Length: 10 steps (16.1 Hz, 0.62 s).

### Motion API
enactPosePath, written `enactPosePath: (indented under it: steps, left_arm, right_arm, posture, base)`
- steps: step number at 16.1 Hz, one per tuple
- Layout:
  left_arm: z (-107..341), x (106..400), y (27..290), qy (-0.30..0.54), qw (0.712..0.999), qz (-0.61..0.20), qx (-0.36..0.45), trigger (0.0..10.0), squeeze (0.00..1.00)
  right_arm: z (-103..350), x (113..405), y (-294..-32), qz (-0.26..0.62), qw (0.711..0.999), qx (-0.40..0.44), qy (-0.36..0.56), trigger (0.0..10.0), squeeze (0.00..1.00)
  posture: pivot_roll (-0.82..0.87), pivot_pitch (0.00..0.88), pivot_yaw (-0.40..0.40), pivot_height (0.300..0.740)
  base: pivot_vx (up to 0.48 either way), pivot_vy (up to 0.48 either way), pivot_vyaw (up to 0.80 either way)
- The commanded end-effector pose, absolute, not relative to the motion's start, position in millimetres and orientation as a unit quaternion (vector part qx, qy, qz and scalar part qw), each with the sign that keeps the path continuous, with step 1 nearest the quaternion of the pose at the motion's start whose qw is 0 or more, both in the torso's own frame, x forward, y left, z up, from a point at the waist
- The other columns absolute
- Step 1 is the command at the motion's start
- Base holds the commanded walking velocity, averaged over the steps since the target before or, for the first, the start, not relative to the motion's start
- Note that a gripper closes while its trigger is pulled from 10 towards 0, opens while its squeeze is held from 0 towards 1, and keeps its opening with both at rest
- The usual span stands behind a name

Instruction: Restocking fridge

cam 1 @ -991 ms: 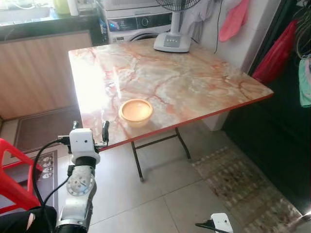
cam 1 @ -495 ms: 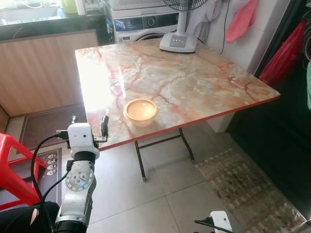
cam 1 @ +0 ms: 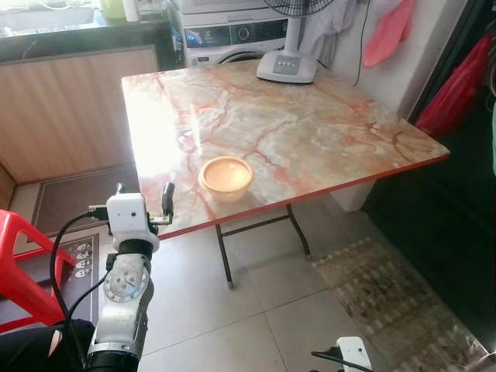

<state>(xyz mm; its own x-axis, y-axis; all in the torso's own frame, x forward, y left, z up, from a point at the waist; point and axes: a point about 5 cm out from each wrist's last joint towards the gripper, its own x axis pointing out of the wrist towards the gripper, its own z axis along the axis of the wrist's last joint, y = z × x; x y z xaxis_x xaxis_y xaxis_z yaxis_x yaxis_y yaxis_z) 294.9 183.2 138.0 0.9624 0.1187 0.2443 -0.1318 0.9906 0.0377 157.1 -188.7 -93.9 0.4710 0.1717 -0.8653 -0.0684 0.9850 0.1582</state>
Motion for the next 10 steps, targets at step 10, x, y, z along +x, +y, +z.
enactPosePath:
  steps: [10]
  left_arm:
    - [137.9,295.6,176.1,-0.114,0.993,0.037,0.020,10.0,0.00]
  right_arm:
    - [-94.3,155.9,-188.8,0.075,0.854,0.048,0.513,10.0,0.00]
  posture:
    - [0.09,0.000,-0.019,0.740]
  base:
    - [0.232,0.000,0.00]
